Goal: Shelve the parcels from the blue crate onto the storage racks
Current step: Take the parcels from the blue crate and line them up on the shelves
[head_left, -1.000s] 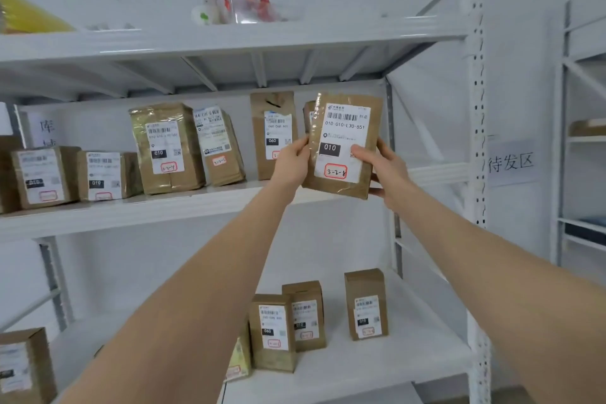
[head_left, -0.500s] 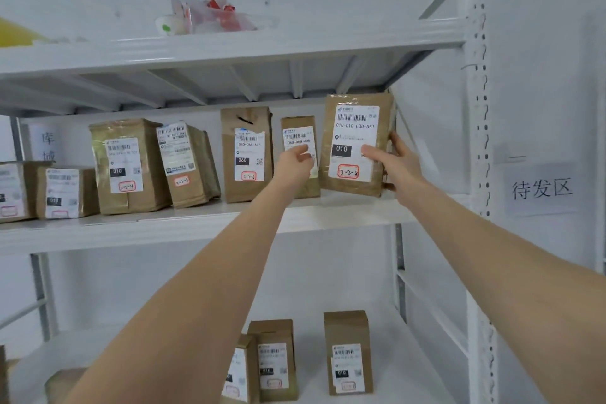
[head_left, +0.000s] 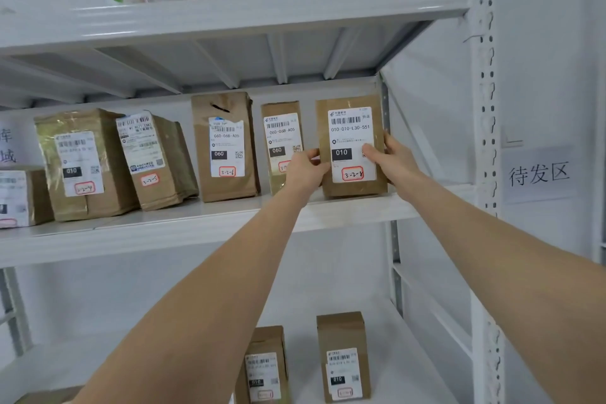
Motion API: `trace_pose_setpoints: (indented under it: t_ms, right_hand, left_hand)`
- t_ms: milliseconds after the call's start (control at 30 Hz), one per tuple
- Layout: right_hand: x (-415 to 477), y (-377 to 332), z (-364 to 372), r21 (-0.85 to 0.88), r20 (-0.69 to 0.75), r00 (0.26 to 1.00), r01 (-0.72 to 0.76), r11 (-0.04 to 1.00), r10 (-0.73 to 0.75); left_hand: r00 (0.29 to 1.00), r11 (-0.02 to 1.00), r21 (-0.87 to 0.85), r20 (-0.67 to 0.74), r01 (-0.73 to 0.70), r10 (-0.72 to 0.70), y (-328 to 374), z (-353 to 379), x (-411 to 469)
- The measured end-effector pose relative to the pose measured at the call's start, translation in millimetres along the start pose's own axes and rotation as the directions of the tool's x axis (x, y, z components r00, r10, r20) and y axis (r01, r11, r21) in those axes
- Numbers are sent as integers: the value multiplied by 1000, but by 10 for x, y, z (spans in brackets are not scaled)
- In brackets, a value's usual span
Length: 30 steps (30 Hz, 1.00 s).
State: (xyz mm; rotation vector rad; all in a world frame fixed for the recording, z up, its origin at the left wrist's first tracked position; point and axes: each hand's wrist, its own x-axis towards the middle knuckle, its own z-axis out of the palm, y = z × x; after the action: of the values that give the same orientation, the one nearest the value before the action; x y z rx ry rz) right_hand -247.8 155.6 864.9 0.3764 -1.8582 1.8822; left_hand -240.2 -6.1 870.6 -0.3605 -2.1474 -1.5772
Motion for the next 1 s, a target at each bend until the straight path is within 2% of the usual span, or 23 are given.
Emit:
trace_pose_setpoints:
  t_ms: [167,400,1000]
  right_hand:
    - [20,133,-5,-129,-2,999,46,991,-46]
    - [15,274,-52,-400,-86,993,38,916,-78]
    - [335,317,-44,-594,-158,987,-79,800,-20]
  left_hand:
    - [998,998,-19,-14,63,-63,-69,60,36]
    - [994,988,109,-39,106,-102,-75,103,80]
    - [994,958,268,-73,104,-87,-195,226,417]
